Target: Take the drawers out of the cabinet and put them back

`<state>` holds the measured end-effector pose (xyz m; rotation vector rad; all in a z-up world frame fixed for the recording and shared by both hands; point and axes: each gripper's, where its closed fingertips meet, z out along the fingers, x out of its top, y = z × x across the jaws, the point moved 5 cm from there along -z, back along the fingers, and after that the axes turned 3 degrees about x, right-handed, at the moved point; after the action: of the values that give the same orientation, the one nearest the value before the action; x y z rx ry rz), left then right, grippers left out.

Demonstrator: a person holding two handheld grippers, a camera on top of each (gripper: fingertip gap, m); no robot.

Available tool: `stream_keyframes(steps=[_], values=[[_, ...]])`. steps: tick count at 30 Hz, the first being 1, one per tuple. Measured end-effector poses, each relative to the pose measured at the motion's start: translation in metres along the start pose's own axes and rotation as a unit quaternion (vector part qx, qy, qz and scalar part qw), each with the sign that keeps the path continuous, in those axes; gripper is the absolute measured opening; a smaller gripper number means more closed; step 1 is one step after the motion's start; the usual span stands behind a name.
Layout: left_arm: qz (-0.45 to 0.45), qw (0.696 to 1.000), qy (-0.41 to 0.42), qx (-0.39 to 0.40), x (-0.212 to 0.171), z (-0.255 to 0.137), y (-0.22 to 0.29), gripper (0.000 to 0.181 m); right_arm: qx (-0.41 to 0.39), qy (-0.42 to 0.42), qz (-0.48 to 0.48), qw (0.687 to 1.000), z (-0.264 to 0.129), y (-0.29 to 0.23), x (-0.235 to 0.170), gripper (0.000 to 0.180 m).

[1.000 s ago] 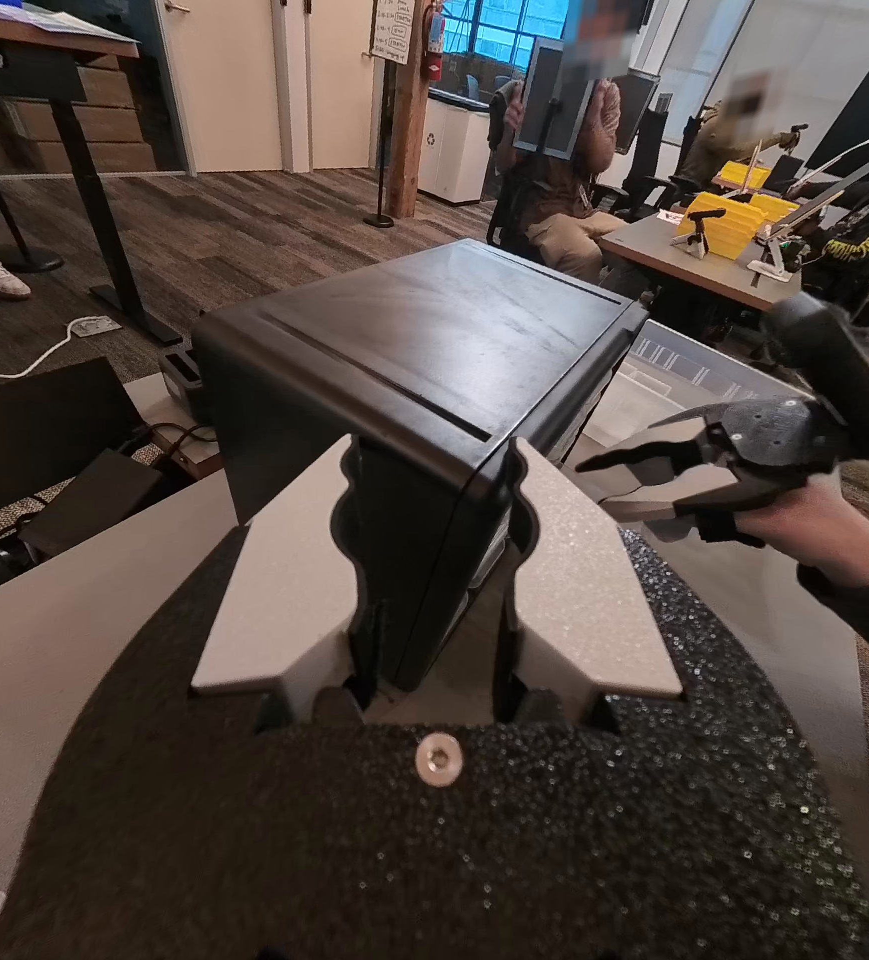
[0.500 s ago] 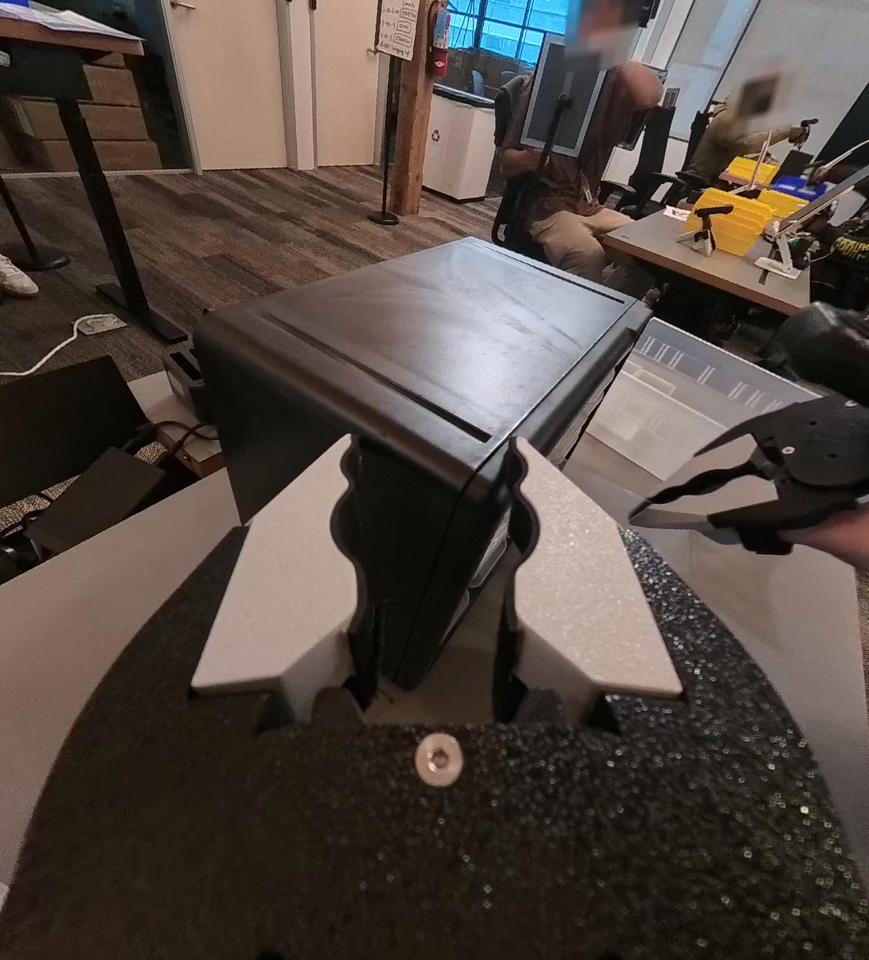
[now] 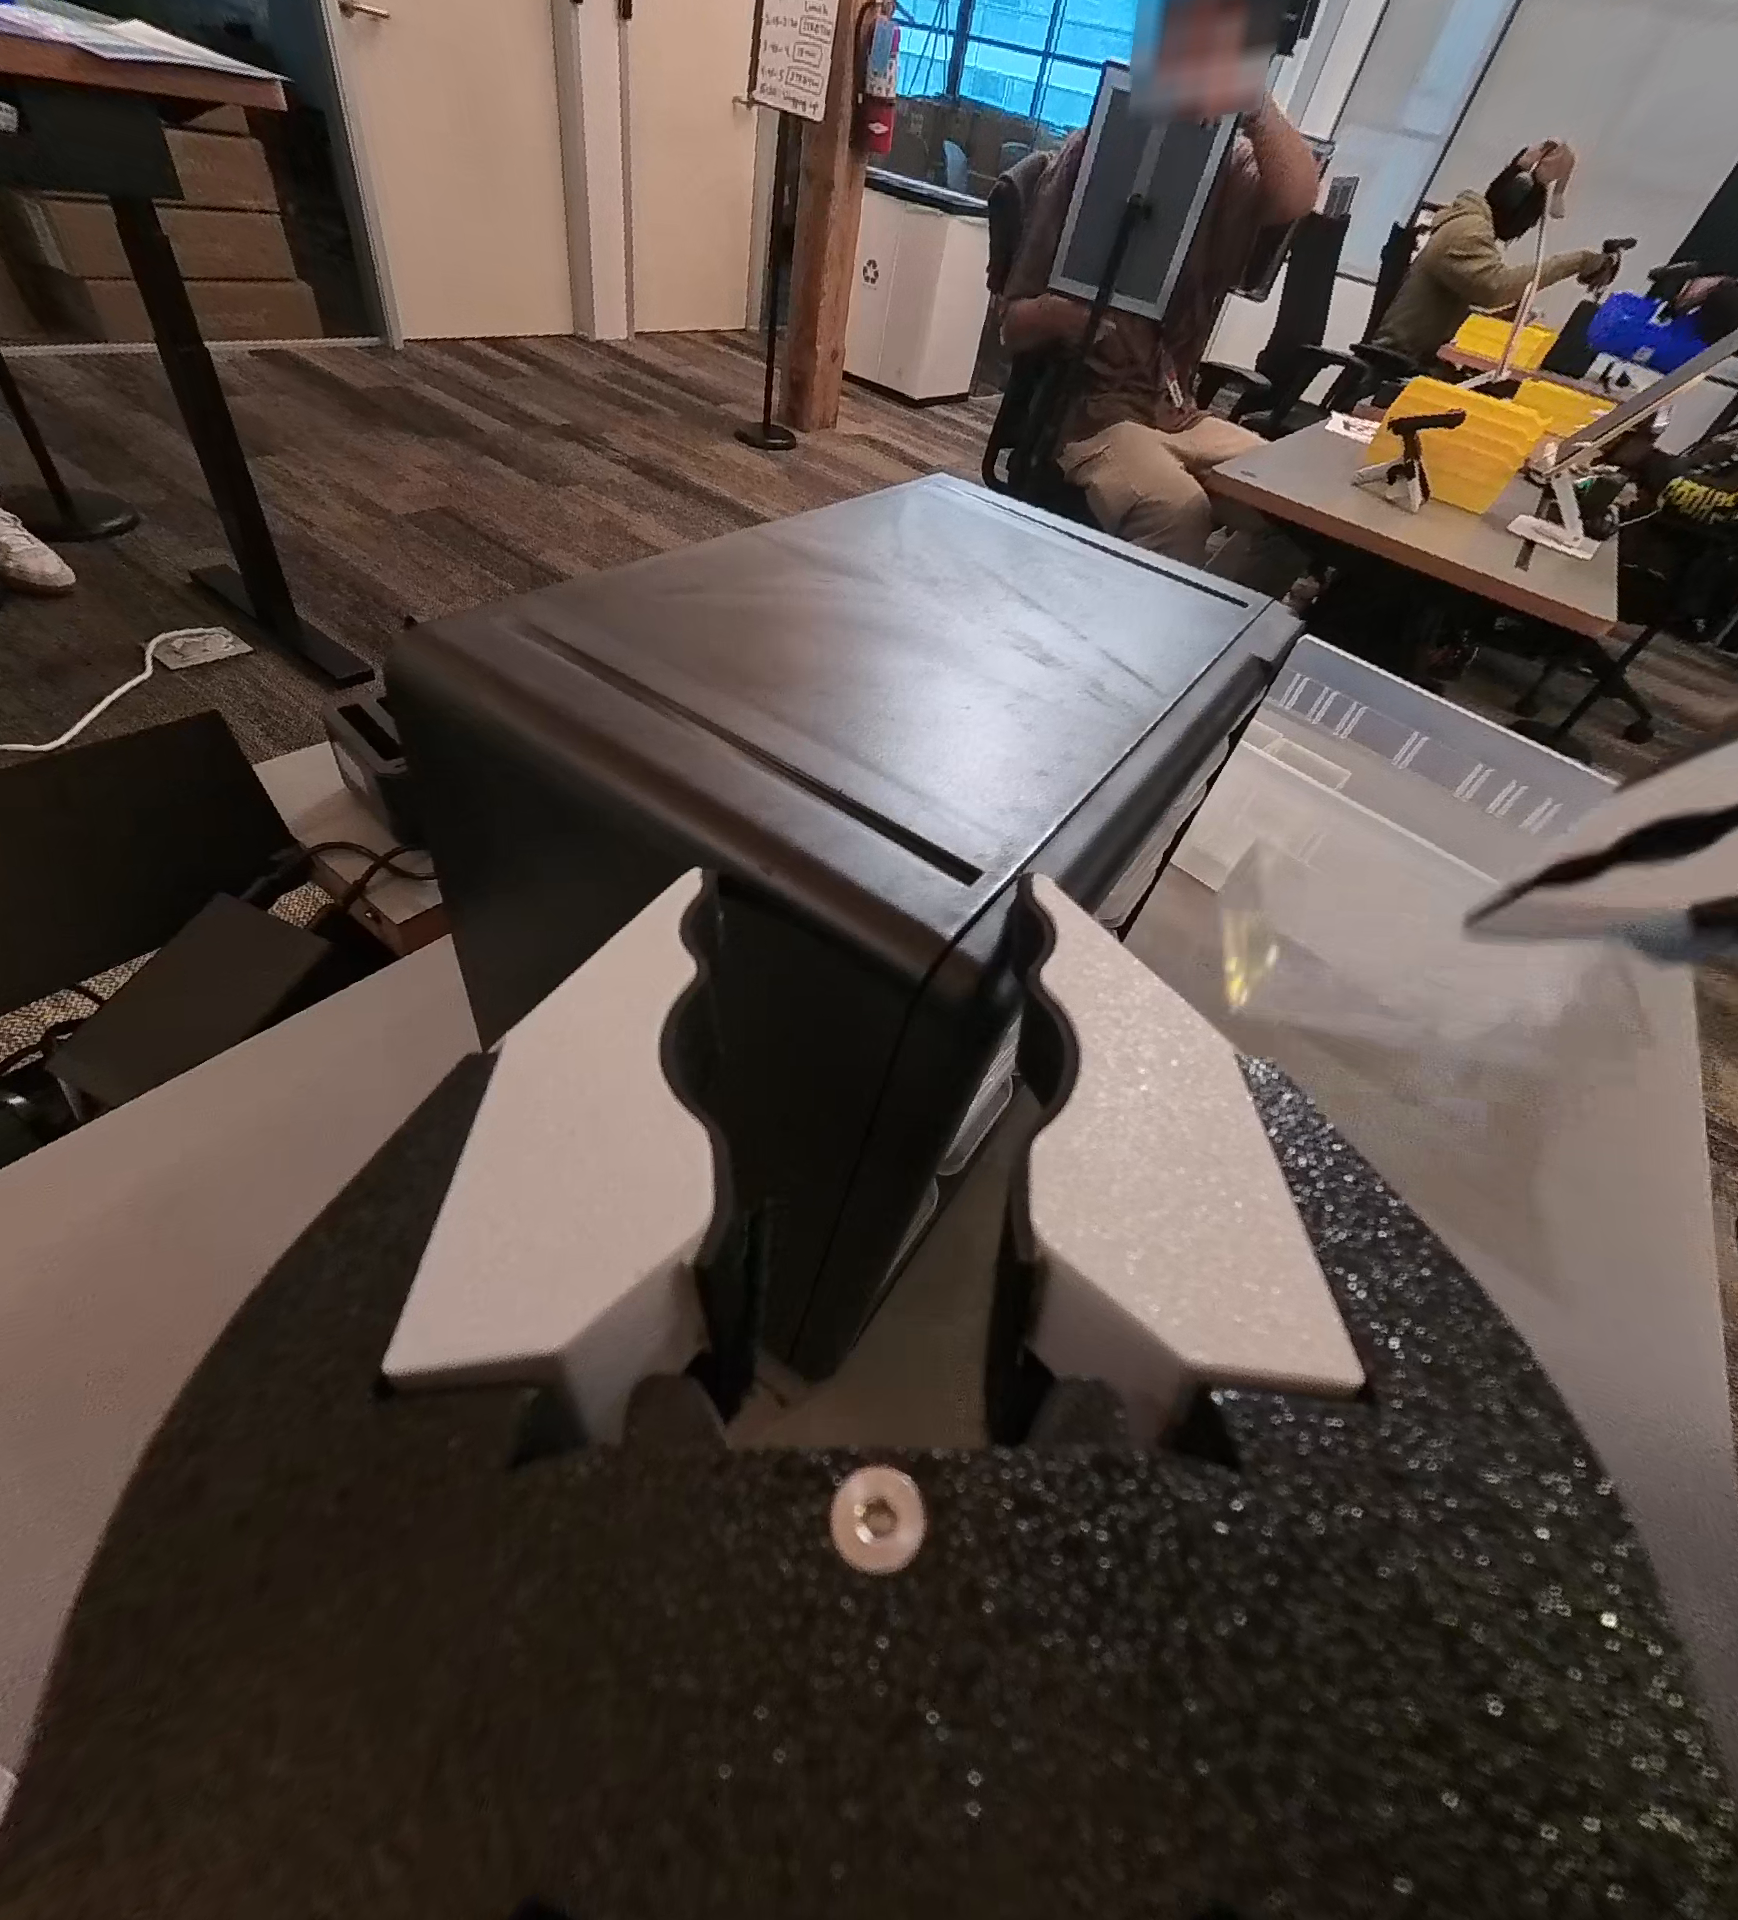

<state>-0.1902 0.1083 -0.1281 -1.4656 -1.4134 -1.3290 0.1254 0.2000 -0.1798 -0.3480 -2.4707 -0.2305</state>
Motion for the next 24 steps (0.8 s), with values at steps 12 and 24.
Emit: stream_keyframes(steps=[12, 24], values=[[-0.003, 1.000, -0.002, 0.003, 0.000, 0.000, 0.000, 0.054, -0.016, -0.153, -0.161, 0.975, -0.068, 0.184, -0.079, 0.000], [-0.001, 1.000, -0.007, 0.015, 0.001, 0.001, 0.001, 0.054, 0.091, -0.321, -0.285, 0.899, 0.040, 0.211, -0.138, 0.000]])
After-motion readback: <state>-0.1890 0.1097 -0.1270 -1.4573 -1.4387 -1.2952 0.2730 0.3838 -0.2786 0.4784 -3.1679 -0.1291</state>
